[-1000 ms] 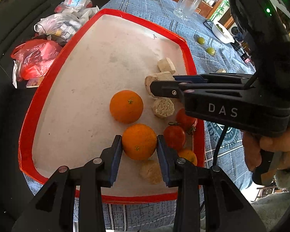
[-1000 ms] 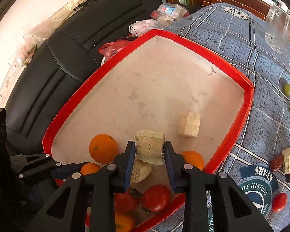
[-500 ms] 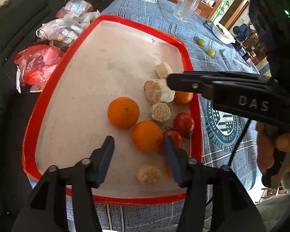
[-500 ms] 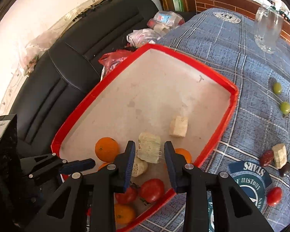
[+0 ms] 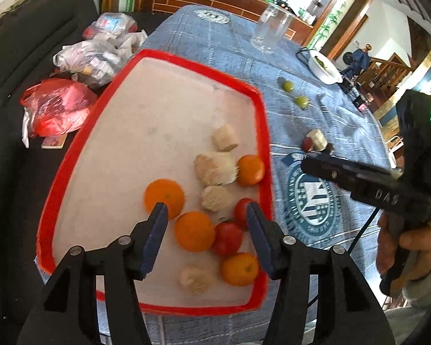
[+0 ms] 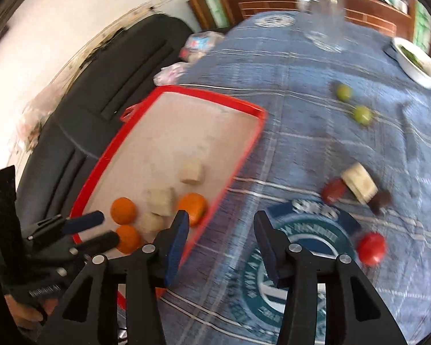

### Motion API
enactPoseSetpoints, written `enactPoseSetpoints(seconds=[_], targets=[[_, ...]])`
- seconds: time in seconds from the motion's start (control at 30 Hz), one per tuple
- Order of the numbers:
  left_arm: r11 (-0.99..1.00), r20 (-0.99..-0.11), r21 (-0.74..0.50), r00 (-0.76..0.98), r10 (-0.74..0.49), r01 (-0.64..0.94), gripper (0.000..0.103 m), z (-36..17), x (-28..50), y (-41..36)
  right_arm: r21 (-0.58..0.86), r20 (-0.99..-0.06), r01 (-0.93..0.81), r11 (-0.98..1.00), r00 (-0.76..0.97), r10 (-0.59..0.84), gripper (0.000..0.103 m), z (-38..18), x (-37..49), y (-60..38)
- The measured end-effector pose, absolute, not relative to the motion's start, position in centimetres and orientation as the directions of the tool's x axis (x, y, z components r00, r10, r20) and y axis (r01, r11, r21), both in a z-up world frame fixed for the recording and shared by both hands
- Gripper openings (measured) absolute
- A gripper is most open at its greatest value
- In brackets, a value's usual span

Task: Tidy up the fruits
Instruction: 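Move both open tools back over the table items, then grasp a red tomato with the right tool while the left tool grasps a dark red date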

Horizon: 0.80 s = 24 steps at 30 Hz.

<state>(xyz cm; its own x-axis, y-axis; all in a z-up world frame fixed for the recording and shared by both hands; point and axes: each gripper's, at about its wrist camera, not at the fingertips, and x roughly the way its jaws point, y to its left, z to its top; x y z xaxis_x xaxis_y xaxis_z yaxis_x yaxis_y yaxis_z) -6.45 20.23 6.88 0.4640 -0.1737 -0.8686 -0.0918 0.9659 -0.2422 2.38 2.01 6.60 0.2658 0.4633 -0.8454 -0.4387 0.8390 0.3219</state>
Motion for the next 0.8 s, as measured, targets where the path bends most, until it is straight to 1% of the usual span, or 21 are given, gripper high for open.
enactPoseSetpoints(seconds=[0.43, 0.57, 0.8], targets=[[0.965, -0.864, -0.242, 0.431, -0.26, 0.097, 0.055, 7.5, -2.7, 13.4, 0.324, -0.863, -0.214, 0.922, 0.333, 0.38, 0.049, 5.3, 2.1, -8.3], [0.963, -0.87, -0.204, 0.418, -0.261, 0.176, 0.055, 7.5, -0.4, 10.7, 0.328, -0.867, -0.177, 0.928, 0.333, 0.371, 0.049, 4.7, 2.3, -10.1], [0.952, -0.887, -0.182, 0.376, -0.267, 0.247, 0.055, 6.5, 3.0, 7.7, 0.309, -0.88, -0.164, 0.937, 0.324, 0.347, 0.048, 3.8, 3.1, -10.0]])
